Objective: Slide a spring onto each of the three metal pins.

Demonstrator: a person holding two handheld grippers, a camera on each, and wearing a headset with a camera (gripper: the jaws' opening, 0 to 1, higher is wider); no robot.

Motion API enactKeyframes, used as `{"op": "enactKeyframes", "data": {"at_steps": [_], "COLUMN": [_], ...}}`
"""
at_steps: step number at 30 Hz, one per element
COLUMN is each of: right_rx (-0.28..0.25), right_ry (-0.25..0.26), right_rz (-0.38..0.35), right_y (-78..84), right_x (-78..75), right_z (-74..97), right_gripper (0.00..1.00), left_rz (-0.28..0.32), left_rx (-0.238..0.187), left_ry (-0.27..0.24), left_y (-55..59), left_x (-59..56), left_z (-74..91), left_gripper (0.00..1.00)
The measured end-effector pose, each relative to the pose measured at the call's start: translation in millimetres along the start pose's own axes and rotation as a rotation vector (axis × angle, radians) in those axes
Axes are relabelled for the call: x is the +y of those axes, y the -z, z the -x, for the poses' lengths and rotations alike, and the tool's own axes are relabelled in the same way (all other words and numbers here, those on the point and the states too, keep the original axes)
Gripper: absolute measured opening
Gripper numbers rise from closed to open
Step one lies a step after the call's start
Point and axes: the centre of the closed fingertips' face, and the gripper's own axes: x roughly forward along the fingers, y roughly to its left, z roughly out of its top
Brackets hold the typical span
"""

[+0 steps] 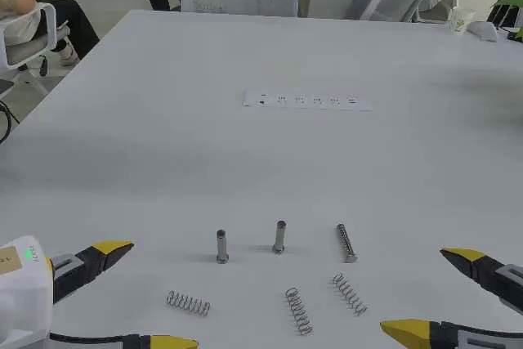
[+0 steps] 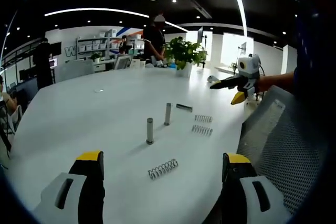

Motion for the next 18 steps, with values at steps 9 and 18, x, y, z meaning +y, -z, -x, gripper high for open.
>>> {"op": "enactKeyframes", "data": {"at_steps": [9,18], "right_rx": [0.007,0.007], "right_ry": [0.006,0.007], "right_rz": [0.000,0.001], "right_y": [1.0,0.2], "right_x": [-1.6,-0.8], "right_z": [2.4,1.6], "right_gripper": [0.85,0.85], "left_rz": [0.005,0.002], "left_rx": [-0.011,-0.011], "left_ry": [-0.002,0.006], "left_y": [-1.6,-1.8], "left_x": [0.1,-1.5], "left_z": [0.1,0.3], "left_gripper": [0.89,0.89]}}
